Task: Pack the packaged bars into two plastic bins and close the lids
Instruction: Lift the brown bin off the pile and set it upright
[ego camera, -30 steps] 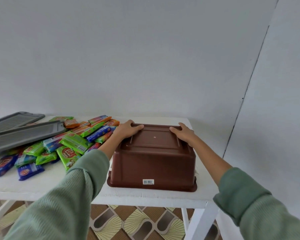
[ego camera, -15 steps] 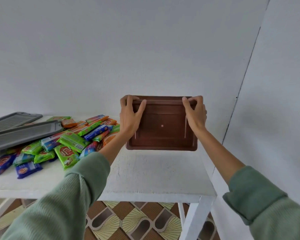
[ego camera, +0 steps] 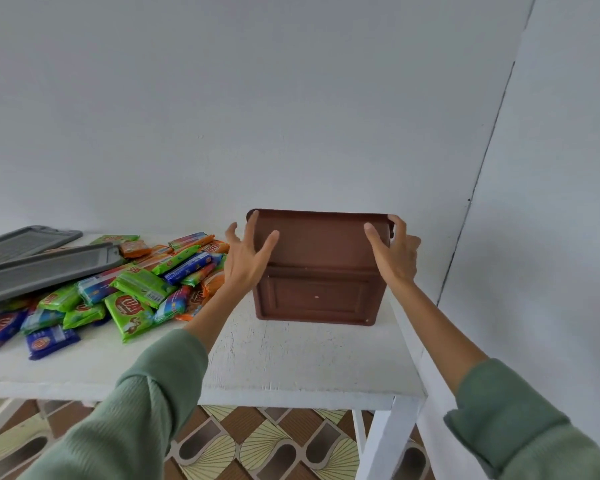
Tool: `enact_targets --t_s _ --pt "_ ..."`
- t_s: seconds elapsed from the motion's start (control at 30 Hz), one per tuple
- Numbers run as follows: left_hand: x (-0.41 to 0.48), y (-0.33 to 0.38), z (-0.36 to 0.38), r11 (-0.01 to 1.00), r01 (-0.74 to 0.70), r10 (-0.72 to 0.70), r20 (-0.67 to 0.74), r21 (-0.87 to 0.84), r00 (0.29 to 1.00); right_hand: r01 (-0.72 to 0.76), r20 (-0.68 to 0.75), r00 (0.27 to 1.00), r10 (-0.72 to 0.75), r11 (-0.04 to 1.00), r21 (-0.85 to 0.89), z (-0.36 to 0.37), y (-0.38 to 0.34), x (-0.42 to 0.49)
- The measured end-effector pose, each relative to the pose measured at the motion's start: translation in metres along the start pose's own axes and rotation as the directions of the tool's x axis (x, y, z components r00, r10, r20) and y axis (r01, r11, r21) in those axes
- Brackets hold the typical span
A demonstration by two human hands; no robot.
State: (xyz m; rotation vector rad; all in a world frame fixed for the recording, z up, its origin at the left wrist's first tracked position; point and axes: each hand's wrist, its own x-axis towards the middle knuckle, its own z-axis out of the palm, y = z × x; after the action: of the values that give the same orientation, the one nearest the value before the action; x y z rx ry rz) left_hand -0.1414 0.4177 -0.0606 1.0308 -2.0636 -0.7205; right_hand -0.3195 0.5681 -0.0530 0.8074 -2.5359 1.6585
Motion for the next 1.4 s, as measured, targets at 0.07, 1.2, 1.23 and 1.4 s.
enact_targets --t_s 0.07,1.2,1.23,1.4 --pt "0.010 0.003 0.005 0.997 -0.016 0.011 0.063 0.070 0.998 0.007 0.107 0.994 0.009 0.989 -0.146 0.000 -0.010 0.012" --pt "-0.040 0.011 -0.013 0.980 -0.122 0.067 -0.318 -0.158 0.946 0.193 -0.356 0.928 -0.111 0.959 0.206 -0.017 0.002 -0.052" --pt "-0.036 0.011 -0.019 0.971 -0.096 0.041 -0.244 -0.219 0.969 0.136 -0.280 0.958 -0.067 0.962 0.236 -0.026 0.002 -0.043" --pt "-0.016 0.015 -0.042 0.951 0.086 -0.079 0.037 -0.297 0.996 -0.310 0.339 0.911 0.233 0.931 0.193 -0.053 -0.001 -0.011"
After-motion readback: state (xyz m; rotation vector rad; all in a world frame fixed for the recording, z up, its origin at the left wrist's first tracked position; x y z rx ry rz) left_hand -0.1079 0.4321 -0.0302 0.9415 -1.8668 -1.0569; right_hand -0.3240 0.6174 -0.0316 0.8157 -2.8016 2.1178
